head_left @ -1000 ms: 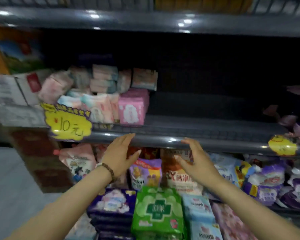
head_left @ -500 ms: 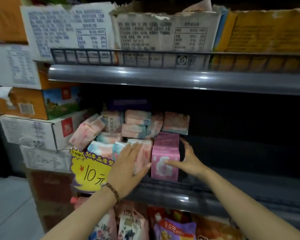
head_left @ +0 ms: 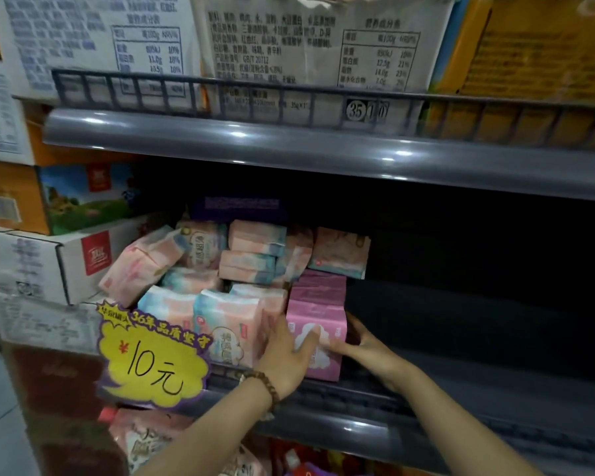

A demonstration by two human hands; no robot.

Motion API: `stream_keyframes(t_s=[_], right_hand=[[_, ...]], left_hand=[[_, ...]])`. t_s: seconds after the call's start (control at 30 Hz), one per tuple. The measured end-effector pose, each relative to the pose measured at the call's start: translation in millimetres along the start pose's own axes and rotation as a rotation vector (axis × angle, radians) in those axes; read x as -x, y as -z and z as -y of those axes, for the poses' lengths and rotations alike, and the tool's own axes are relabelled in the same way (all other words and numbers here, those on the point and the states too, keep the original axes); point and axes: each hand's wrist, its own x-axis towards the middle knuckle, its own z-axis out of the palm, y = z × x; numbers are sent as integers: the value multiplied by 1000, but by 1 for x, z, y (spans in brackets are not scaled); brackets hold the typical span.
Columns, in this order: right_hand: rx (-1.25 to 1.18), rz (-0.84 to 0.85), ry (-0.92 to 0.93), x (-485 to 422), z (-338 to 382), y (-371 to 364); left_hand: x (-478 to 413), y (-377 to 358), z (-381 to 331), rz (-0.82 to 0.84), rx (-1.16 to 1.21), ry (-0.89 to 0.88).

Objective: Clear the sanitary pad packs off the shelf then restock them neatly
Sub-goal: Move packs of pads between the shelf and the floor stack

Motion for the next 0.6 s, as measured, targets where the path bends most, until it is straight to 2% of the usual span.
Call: stream_keyframes(t_s=[0.1, 0.2, 0.3, 0.47, 0.6], right_hand=[[-18, 31, 10, 1, -1, 8], [37, 76, 15, 2, -5, 14], [114, 84, 28, -1, -13, 12], [-20, -5, 64, 4, -11, 11], [-139, -46, 99, 16, -4, 32]], left_hand=[[-5, 0, -1, 55, 19, 29], [-20, -4, 4, 87, 42, 162], [-31, -9, -1, 44, 41, 251], [-43, -18, -8, -26, 34, 244], [-64, -30, -14, -115, 191, 289]])
